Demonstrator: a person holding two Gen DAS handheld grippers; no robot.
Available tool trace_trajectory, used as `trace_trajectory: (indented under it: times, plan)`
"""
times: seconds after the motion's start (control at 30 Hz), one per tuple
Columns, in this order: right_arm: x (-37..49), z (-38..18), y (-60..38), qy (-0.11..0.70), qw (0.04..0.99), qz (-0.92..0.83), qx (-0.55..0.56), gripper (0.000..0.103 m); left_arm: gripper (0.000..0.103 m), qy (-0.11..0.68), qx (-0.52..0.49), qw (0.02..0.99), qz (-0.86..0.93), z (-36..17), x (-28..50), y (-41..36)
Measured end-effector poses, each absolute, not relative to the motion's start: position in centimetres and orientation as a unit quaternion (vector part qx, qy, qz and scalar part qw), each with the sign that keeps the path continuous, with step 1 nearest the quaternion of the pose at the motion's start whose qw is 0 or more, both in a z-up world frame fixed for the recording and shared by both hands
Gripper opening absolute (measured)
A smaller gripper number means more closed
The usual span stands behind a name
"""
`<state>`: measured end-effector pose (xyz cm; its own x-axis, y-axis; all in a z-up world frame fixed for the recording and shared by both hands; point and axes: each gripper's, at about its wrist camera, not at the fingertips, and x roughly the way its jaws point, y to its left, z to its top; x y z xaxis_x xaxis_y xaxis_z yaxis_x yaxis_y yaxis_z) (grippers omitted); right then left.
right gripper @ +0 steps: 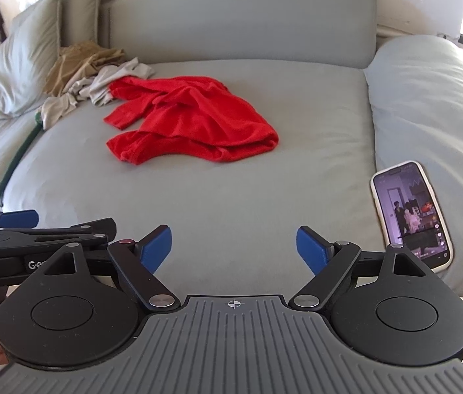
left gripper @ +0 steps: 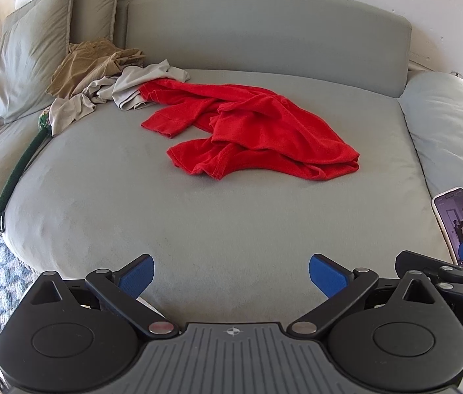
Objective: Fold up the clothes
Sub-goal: 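Grasp the red shirt's collar edge with the left gripper while the right gripper approaches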
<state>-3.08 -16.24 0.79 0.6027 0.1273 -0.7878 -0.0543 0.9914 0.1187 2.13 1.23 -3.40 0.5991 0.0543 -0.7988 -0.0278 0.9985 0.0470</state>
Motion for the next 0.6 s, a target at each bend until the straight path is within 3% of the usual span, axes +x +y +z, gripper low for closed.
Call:
trace_trajectory:
  times: [0.3,0.47,0.53,0.6]
  plan:
    - [-0.6,-1.5,-15.6,0.460,0.886,0.051,0.038,0.085,0.098,0.467,-0.043,0.882,0.053,-5.7,4.5,4.8]
    - [1.4,-2.4,-15.5,0.444,0.892,0.064,0.046,0.085,0.071,0.457,-0.152,0.875,0.052,-6.7,8.0,8.6]
    - [2.1,-2.7,-15.7,0.444,0.892,0.064,0.056,0.085,0.053,0.460,-0.235,0.856,0.033,-7.7,9.9,10.5]
    - [2.8,-3.1,-15.8,0.445,0.891,0.064,0.066,0.085,0.041,0.460,-0.303,0.834,0.021,-8.9,11.8,11.7]
